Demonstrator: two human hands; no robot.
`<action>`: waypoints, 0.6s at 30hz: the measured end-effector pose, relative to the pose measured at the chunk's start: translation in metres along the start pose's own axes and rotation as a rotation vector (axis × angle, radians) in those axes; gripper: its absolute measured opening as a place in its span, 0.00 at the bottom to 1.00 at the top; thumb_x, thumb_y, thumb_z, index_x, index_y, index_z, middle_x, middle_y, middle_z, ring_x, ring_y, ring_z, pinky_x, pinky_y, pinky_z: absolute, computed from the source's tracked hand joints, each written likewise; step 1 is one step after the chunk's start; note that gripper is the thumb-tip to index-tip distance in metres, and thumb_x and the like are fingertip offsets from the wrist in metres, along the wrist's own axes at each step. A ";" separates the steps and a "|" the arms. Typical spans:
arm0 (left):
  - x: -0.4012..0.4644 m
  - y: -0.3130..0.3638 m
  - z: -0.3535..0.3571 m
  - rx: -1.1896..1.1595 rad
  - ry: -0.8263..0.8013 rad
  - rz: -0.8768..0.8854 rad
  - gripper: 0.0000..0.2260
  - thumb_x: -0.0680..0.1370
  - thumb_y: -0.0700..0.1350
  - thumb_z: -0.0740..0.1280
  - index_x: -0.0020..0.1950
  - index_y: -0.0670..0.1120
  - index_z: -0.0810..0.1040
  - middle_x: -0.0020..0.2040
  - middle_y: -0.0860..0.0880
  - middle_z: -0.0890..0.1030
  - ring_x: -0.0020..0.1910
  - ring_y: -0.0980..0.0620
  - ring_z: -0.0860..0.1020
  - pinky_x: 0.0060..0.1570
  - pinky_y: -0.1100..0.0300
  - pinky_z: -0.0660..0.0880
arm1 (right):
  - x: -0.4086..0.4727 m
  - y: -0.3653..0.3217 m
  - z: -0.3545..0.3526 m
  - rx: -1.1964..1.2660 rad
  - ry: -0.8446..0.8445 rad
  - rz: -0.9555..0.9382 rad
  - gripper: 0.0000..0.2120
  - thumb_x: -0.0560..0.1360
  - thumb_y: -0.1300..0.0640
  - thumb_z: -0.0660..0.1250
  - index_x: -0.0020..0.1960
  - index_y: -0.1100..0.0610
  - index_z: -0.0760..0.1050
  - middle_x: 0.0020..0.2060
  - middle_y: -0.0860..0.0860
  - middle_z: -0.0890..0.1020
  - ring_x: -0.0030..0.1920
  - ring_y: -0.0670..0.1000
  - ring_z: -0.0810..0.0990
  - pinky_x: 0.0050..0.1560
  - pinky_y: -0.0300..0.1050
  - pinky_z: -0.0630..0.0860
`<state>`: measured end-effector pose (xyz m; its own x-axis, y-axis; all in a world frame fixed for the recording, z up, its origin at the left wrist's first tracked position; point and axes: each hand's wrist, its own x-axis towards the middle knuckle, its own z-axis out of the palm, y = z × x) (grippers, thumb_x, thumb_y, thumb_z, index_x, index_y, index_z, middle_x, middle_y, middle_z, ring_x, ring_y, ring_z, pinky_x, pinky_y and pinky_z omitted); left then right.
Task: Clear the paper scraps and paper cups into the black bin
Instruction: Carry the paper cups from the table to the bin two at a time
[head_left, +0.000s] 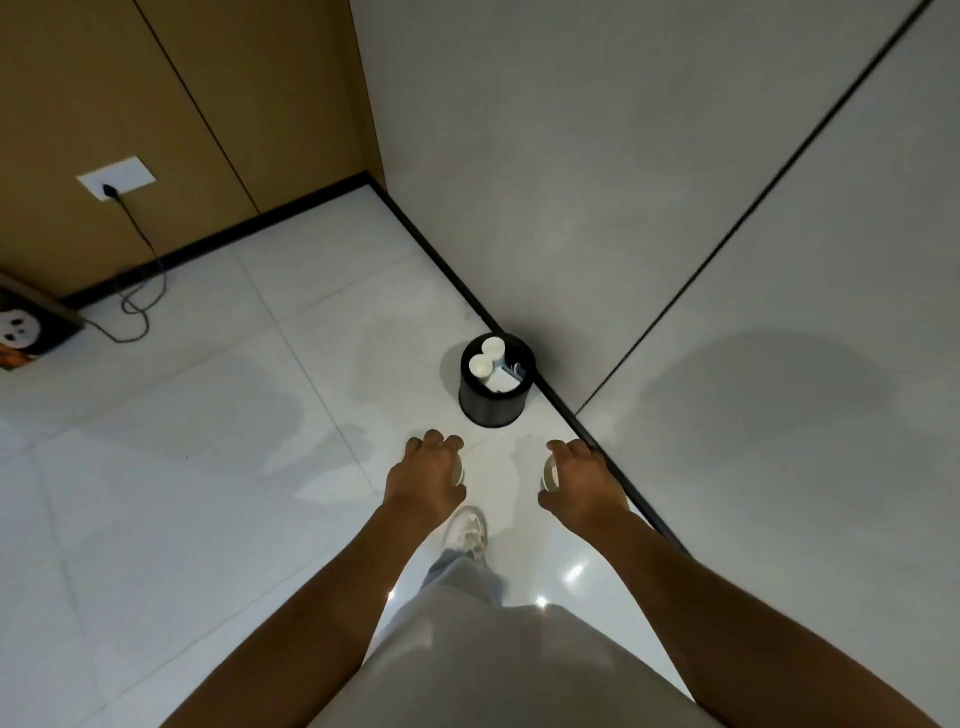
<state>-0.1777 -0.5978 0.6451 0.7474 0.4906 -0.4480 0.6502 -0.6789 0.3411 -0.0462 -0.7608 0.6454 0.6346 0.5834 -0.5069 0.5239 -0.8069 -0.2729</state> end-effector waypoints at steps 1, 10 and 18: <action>0.019 0.001 -0.009 -0.008 -0.001 -0.002 0.25 0.75 0.48 0.68 0.71 0.51 0.65 0.67 0.50 0.67 0.65 0.49 0.65 0.51 0.54 0.74 | 0.019 -0.003 -0.011 0.001 -0.003 0.000 0.32 0.73 0.52 0.68 0.73 0.53 0.60 0.66 0.53 0.67 0.65 0.55 0.67 0.56 0.48 0.74; 0.128 0.005 -0.061 -0.081 -0.005 -0.098 0.25 0.75 0.48 0.67 0.71 0.50 0.65 0.67 0.50 0.67 0.65 0.49 0.66 0.52 0.53 0.74 | 0.153 -0.026 -0.080 -0.053 -0.083 -0.072 0.33 0.73 0.51 0.69 0.74 0.53 0.60 0.67 0.53 0.67 0.65 0.55 0.67 0.58 0.49 0.74; 0.223 0.029 -0.068 -0.233 0.031 -0.333 0.25 0.75 0.49 0.68 0.71 0.50 0.65 0.68 0.50 0.67 0.65 0.48 0.66 0.53 0.53 0.75 | 0.278 -0.025 -0.129 -0.157 -0.179 -0.224 0.30 0.75 0.53 0.69 0.73 0.54 0.61 0.67 0.54 0.67 0.66 0.56 0.67 0.60 0.49 0.72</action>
<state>0.0172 -0.4706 0.6115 0.4923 0.6816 -0.5413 0.8682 -0.3402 0.3612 0.1904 -0.5667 0.6163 0.3912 0.7077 -0.5883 0.7292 -0.6284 -0.2711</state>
